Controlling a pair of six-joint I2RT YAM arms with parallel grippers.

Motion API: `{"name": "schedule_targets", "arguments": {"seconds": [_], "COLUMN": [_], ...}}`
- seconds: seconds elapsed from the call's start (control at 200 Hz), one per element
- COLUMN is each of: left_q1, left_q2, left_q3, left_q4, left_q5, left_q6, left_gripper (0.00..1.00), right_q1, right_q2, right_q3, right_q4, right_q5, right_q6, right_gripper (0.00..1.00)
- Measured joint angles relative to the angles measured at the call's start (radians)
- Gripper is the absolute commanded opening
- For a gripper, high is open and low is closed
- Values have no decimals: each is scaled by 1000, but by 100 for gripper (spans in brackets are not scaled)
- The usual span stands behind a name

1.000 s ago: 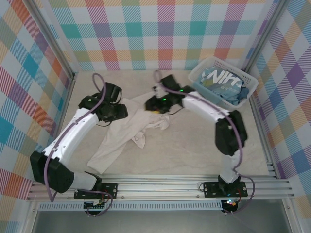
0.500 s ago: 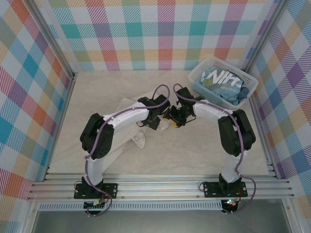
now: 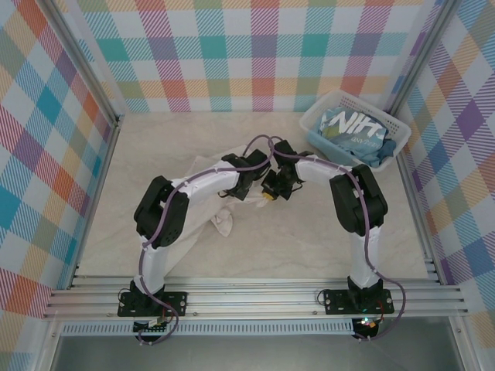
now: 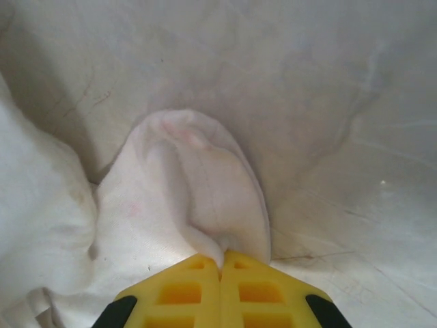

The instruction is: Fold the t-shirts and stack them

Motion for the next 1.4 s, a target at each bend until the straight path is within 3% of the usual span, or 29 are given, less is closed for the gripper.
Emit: {"name": "schedule_targets", "arguments": {"seconds": [0.35, 0.655, 0.905, 0.94, 0.975, 1.02, 1.075, 1.13, 1.23, 1.4], "left_q1": [188, 270, 530, 569, 601, 644, 674, 695, 674, 474], "left_q2": [-112, -237, -232, -219, -203, -167, -108, -46, -5, -121], "left_q3": [187, 247, 207, 207, 209, 222, 262, 312, 328, 193], "left_q4": [-34, -93, -117, -118, -120, -134, -161, -197, -240, -247], "left_q5": [109, 170, 208, 207, 204, 201, 182, 154, 106, 123], "left_q6": [-115, -274, -308, -308, -306, -311, -327, -351, -376, -412], "left_gripper": [0, 0, 0, 7, 27, 52, 62, 64, 65, 62], "right_q1": [-85, -211, -257, -259, -259, -259, -259, -259, -259, -241], "right_q2": [-142, -325, -306, -289, -262, -220, -169, -132, -127, -249], "right_q3": [19, 63, 142, 163, 193, 237, 286, 311, 312, 201], "right_q4": [-142, -275, -347, -353, -362, -376, -389, -394, -421, -409], "right_q5": [158, 294, 311, 303, 290, 270, 254, 245, 243, 264], "right_q6": [-124, -258, -358, -368, -378, -389, -393, -406, -410, -391], "right_gripper": [0, 0, 0, 0, 1, 12, 28, 37, 42, 43]}}
